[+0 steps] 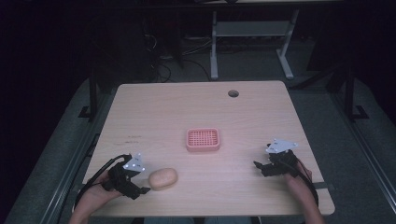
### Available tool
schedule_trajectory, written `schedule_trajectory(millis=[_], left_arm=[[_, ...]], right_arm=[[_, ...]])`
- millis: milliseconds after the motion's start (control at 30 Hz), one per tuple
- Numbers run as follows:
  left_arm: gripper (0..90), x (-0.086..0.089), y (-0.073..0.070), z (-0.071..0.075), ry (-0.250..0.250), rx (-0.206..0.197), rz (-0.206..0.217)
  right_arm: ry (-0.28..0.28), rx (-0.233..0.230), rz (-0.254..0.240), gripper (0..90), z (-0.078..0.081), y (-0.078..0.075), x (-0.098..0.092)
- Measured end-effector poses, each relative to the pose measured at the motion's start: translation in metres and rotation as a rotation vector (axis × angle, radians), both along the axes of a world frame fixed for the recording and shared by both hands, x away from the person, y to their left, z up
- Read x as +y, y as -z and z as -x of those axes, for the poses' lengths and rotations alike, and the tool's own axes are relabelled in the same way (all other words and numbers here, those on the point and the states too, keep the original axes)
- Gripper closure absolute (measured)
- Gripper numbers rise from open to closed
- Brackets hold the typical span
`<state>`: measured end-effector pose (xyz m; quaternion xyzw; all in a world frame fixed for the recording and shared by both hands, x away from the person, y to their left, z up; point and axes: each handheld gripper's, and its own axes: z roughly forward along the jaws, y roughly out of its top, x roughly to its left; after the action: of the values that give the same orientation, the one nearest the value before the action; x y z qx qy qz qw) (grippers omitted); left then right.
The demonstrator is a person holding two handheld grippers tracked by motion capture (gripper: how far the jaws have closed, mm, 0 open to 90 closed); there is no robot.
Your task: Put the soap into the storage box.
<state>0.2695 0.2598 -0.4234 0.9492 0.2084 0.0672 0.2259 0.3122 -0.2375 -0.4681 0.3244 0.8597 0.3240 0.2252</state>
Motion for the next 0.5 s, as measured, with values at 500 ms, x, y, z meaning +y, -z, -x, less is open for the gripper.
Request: schedule_trajectory(millis=[500], left_arm=[[21.7, -0.016, 0.001, -0.006, 0.019, 0.01, -0.024]], right_arm=[[-0.009, 0.001, 0.003, 14.7, -0.002, 0.001, 0.001]])
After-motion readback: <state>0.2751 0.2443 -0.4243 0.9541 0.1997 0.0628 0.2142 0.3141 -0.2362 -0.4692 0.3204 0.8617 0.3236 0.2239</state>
